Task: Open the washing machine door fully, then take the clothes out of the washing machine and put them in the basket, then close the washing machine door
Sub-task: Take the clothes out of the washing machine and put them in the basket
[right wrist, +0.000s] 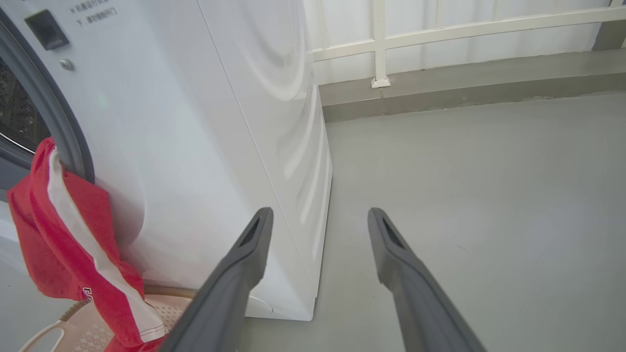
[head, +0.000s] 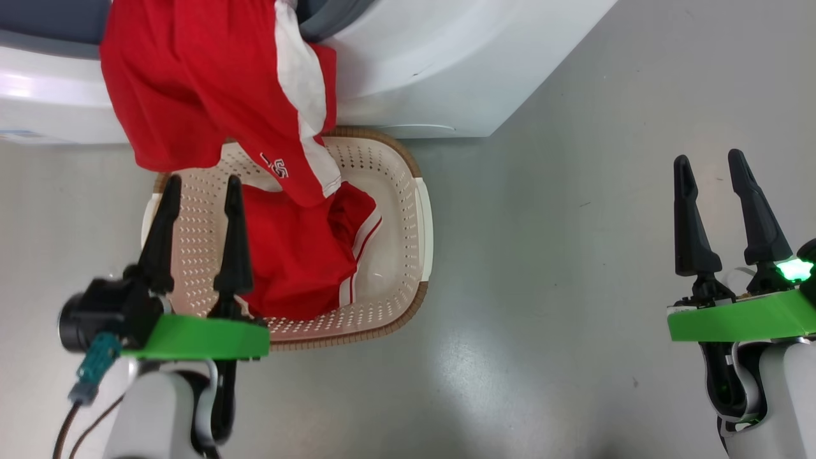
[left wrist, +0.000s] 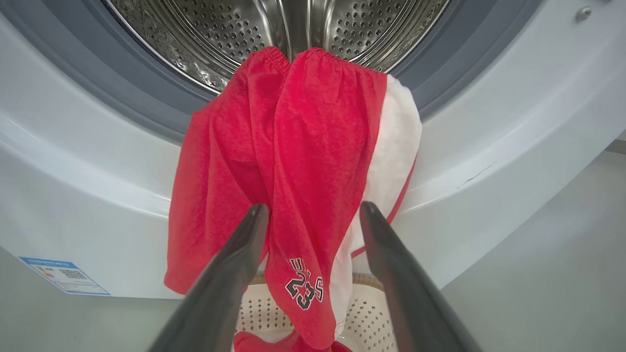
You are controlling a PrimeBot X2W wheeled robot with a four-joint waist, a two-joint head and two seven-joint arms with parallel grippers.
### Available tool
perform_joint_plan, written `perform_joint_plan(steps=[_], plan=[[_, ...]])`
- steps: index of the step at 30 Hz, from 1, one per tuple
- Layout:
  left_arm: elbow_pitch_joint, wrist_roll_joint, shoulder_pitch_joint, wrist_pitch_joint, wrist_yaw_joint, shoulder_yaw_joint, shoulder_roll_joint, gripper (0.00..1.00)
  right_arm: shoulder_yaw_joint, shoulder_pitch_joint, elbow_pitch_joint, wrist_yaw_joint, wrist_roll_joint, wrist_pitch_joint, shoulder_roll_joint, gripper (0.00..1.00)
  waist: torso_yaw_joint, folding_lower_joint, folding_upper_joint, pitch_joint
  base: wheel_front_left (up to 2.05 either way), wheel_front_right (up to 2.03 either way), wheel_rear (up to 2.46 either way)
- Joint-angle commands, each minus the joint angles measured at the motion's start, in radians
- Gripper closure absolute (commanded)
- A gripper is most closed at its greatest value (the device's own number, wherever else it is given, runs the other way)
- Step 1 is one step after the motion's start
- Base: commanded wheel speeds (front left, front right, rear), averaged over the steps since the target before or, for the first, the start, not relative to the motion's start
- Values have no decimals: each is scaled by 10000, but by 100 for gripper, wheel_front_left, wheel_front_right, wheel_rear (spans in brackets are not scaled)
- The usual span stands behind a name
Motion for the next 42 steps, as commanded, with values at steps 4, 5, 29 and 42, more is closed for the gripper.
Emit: perform_joint_plan(steps=[4, 5, 29, 42], plan=[[-1073, -193, 982, -47, 292, 224, 250, 0, 102, 449, -206, 65, -12, -61, -95, 0, 10, 0, -1, -88, 0, 0, 0], [-1180, -225, 1063, -47, 329, 197, 250, 0, 88, 467, -207, 65, -15, -61, -96, 0, 19, 0, -1, -101, 0, 0, 0], [-501, -306, -1429, -47, -477, 205, 465, 0, 85, 346, -263, 65, -49, -61, -121, 0, 221, 0, -1, 182, 0, 0, 0], [2411, -1550, -4946, 1045, -1109, -438, 1554, 0, 320, 37, -269, 65, -36, -61, -105, 0, 23, 0, -1, 579, 0, 0, 0]])
